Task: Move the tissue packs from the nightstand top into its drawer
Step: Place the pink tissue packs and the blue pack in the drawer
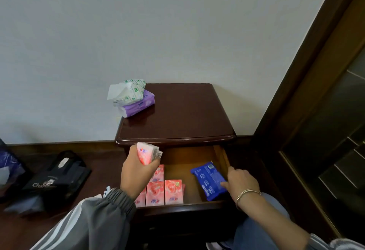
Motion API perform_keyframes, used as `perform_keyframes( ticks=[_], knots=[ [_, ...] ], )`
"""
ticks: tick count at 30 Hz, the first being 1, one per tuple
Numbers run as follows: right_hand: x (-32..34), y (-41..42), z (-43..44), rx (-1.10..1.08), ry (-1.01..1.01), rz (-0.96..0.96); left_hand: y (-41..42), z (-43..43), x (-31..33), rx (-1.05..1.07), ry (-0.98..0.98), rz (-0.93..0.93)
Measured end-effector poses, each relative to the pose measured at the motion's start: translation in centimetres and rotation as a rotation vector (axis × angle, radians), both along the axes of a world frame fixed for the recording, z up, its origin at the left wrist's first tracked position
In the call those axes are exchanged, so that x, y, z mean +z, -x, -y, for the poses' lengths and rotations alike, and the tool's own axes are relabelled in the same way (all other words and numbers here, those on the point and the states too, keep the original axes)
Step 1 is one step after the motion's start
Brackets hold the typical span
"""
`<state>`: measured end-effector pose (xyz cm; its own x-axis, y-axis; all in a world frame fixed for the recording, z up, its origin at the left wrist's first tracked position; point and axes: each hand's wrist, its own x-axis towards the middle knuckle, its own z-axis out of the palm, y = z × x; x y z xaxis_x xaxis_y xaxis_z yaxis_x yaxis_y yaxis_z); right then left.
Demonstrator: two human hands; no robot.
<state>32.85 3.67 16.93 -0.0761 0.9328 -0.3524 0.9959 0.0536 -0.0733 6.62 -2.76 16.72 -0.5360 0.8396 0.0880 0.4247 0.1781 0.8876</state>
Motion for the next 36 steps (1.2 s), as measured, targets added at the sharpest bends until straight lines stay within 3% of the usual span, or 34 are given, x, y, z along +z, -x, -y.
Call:
perform_keyframes(
  ticks=[1, 6, 9, 14, 16, 20, 25, 30, 33, 36],
  knots=[
    [-0.1, 0.2, -0.1, 0.063, -0.033, 0.067, 0.1, 0.3, -0.5, 0.003, 0.012, -0.009],
    [-2.0, 2.1, -1.9, 0.442, 0.036, -0.013, 0.4, 1.3, -3.1, 0.006, 0.049, -0.017],
    [-3.5, 3.0, -2.6, 0.481, 0.193, 0.009, 0.5, 1.6, -4.4, 0.022, 0.061, -0.034],
    [-4.7, 2.9, -4.0, 0.43, 0.202, 0.186, 1.3, 2.0, -6.1, 0.07, 0.03, -0.061],
    [-4.9, 3.1, -3.7, 0.401, 0.178, 0.101, 1.4, 2.0, -6.4, 0.082, 0.01, -0.057],
    [-5.6, 5.6, -1.6, 0.236, 0.124, -0.273, 1.5, 1.6, -6.9, 0.075, 0.02, -0.041],
    [-6.3, 9.7, 0.1, -0.132, 0.549, -0.625, 1.7, 1.7, -7.1, 0.1, 0.049, 0.003],
    [-5.7, 9.8, -0.3, -0.148, 0.604, -0.624, 1.5, 1.7, -6.7, 0.077, 0.052, -0.007],
    [-5.1, 9.1, -0.2, -0.032, 0.406, -0.566, 1.3, 1.8, -6.3, 0.07, 0.061, 0.006],
    [-3.4, 9.6, 0.6, -0.012, 0.207, -0.831, 1.0, 1.9, -5.6, 0.01, 0.04, 0.158]
  ],
)
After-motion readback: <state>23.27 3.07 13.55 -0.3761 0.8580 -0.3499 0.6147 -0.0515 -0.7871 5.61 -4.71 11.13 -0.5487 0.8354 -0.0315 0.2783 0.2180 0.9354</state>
